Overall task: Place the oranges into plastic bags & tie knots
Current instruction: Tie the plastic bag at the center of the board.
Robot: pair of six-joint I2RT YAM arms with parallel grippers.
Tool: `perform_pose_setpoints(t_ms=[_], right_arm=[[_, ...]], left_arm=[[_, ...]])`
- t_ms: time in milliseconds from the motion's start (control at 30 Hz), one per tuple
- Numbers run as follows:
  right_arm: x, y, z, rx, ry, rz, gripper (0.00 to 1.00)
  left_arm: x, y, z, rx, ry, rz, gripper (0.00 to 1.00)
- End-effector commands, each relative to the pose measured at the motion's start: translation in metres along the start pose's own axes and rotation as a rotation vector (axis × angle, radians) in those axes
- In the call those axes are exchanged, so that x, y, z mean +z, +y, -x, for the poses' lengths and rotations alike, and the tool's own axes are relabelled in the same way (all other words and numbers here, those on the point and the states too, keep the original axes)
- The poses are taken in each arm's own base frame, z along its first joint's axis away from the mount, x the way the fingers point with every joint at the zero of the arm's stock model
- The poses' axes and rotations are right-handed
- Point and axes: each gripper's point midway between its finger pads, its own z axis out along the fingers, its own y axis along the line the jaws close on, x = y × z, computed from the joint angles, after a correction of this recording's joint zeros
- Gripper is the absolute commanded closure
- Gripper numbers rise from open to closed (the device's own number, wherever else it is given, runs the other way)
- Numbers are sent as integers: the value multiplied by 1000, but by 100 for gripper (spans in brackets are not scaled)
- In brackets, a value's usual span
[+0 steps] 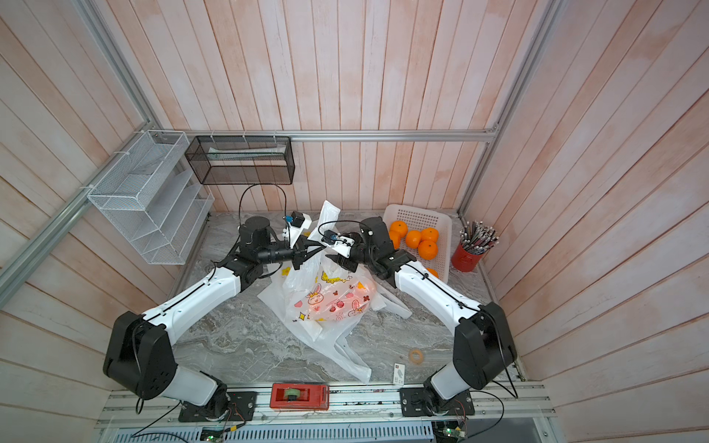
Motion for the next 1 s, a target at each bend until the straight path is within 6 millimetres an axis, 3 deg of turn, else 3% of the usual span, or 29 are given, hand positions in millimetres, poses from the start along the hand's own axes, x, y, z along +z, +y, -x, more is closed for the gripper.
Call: perform_pose_setpoints(t_ms=[0,100,200,333,467,733,867,967], right_arm=[[-39,4,22,27,-97,46,28],[-73,-1,37,77,-218,85,19],[-101,-21,46,161,-336,84,13],[-112,-52,57,336,-412,89,13],[-103,-55,75,454,-471,222,13],[-59,-59,92,540,-457,324,13],[-42,-54,100,548,-458,380,19],[-35,-51,106,552,-460,417,30]], left_arm=[[-7,-6,8,65,-26,1,100],[-10,-9,7,77,-26,-11,100],[-13,-12,7,97,-25,-23,100],[-16,-14,6,113,-26,-26,100],[-19,-15,5,117,-31,-42,100],[-21,-18,2,138,-35,-55,100],[-21,-18,3,138,-40,-59,100],[-21,-19,3,133,-41,-60,100]])
